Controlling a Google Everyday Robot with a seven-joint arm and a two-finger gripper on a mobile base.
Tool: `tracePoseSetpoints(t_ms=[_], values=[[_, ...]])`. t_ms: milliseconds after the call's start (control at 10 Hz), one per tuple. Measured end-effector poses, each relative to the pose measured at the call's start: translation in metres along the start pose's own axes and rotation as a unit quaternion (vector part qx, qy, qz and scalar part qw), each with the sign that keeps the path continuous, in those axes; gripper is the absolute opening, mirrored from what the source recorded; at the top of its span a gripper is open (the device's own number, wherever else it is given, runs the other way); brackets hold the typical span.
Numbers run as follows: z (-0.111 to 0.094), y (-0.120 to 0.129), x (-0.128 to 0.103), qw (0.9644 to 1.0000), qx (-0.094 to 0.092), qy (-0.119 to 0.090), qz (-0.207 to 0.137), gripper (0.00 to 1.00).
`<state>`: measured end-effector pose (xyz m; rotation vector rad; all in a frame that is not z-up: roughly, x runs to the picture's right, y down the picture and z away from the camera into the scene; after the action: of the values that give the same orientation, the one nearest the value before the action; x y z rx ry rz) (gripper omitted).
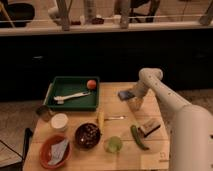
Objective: Place sponge in table surface
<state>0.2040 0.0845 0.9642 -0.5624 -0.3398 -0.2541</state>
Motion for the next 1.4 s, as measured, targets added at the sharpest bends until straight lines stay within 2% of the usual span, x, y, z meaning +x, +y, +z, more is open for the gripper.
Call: tracePoseSetpoints(t_ms=[400,600,700,800,1000,1100,1400], values=[[0.0,0.0,-0.0001,1.0,0.0,0.0,0.0,0.79],[0.0,0.0,0.0,1.0,0.0,0.0,0.0,0.64],[-0.0002,0.0,0.0001,1.0,0.0,0.0,0.0,0.6],[-0.0008,-0.0004,-0.0003,1.0,0.001,-0.001,0.001,0.62],[-0.0032,-0.002,-0.0017,1.0,0.001,-0.001,-0.001,0.77],[-0.004,-0.0015,-0.002,1.0,0.0,0.0,-0.002,0.8],[-0.0048,-0.0008,-0.0012,1.0,-0.001,0.001,-0.002,0.8]])
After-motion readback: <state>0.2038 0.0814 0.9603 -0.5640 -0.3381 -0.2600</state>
